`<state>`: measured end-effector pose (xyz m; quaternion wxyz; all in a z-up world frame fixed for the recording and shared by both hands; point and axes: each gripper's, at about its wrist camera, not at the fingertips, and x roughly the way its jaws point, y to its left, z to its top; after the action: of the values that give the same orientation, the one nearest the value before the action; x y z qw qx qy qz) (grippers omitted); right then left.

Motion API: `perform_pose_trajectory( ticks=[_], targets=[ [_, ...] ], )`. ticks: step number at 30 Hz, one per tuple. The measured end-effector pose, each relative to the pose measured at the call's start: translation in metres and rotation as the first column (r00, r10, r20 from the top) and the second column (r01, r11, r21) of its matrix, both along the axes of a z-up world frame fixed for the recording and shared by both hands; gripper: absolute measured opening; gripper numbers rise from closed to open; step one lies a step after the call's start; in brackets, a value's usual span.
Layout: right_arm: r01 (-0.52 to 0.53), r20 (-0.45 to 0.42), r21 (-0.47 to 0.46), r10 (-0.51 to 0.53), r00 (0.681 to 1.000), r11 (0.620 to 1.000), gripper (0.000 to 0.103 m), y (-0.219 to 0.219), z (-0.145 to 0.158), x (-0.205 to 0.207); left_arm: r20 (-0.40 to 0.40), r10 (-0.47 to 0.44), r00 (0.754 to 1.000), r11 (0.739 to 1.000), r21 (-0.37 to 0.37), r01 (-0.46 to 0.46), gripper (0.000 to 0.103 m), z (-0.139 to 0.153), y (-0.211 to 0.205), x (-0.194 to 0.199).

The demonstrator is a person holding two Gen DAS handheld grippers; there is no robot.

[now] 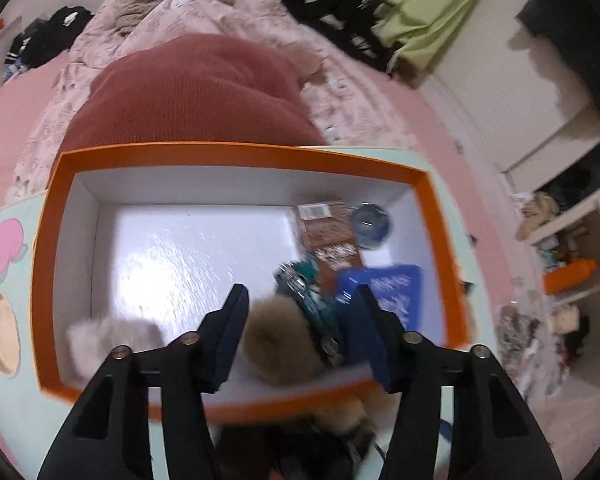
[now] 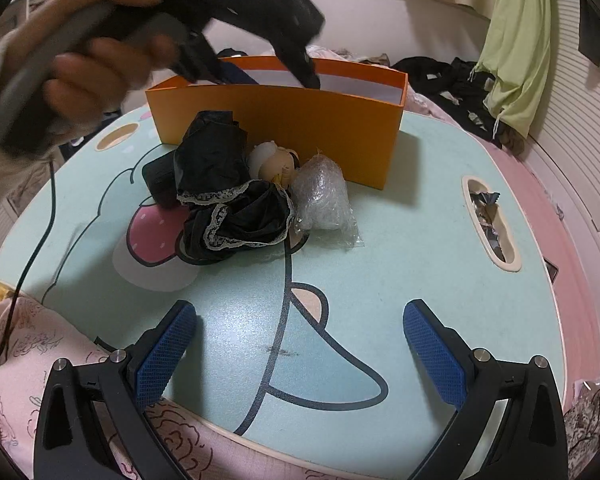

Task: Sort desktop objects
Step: 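Reach into the box and grasp the green toy car with the left gripper, then lift the toy car out and set it on the lace cloth, open left gripper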

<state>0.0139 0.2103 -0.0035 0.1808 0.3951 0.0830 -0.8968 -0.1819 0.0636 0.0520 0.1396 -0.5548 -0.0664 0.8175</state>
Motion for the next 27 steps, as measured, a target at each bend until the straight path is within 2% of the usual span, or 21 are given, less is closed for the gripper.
perform_pose_trajectory(
  ticks=[3,7,11,13,17,19,20,24,27],
  targets=[
    [0.000,0.000,0.000,0.000,1.000,1.000,0.103,0.000,0.000,0.000,0.033,-0.020,0.999,0.998,-0.058,0.022,0.048,-0.011,0.007,-0.006],
    [0.000,0.001,-0.001,0.000,1.000,1.000,0.103,0.000,-0.001,0.000,0.045,-0.058,0.997,0.995,-0.076,0.061,0.047,-0.014,0.013,-0.012],
    [-0.001,0.002,-0.003,0.001,1.000,1.000,0.103,-0.003,-0.002,0.000,0.081,-0.069,0.994,0.997,0.036,0.066,0.027,-0.015,-0.002,-0.017],
    [-0.001,0.001,-0.003,0.001,1.000,1.000,0.103,-0.002,-0.001,-0.001,0.081,-0.076,0.994,0.995,0.070,0.070,0.024,-0.014,-0.009,-0.016],
    [-0.002,0.000,-0.003,0.002,1.000,1.000,0.103,-0.002,-0.001,0.000,0.025,-0.050,0.998,0.995,0.082,0.048,0.021,-0.009,-0.023,-0.004],
    [-0.001,0.001,-0.003,0.001,1.000,1.000,0.103,-0.002,-0.001,0.000,0.002,-0.042,0.999,0.992,0.121,0.041,0.020,-0.005,-0.032,0.002],
    [-0.001,0.000,-0.003,0.001,1.000,1.000,0.103,-0.003,-0.001,0.000,-0.015,-0.040,0.999,0.989,0.142,0.041,0.017,-0.003,-0.036,0.002],
    [-0.001,0.001,-0.003,0.001,1.000,1.000,0.103,-0.002,-0.001,0.000,-0.127,-0.011,0.992,0.974,0.225,0.040,0.015,0.030,-0.054,0.019],
    [-0.001,0.000,-0.003,0.001,1.000,1.000,0.103,-0.002,-0.001,0.000,-0.203,-0.003,0.979,0.968,0.246,0.054,0.015,0.060,-0.063,0.036]
  ],
)
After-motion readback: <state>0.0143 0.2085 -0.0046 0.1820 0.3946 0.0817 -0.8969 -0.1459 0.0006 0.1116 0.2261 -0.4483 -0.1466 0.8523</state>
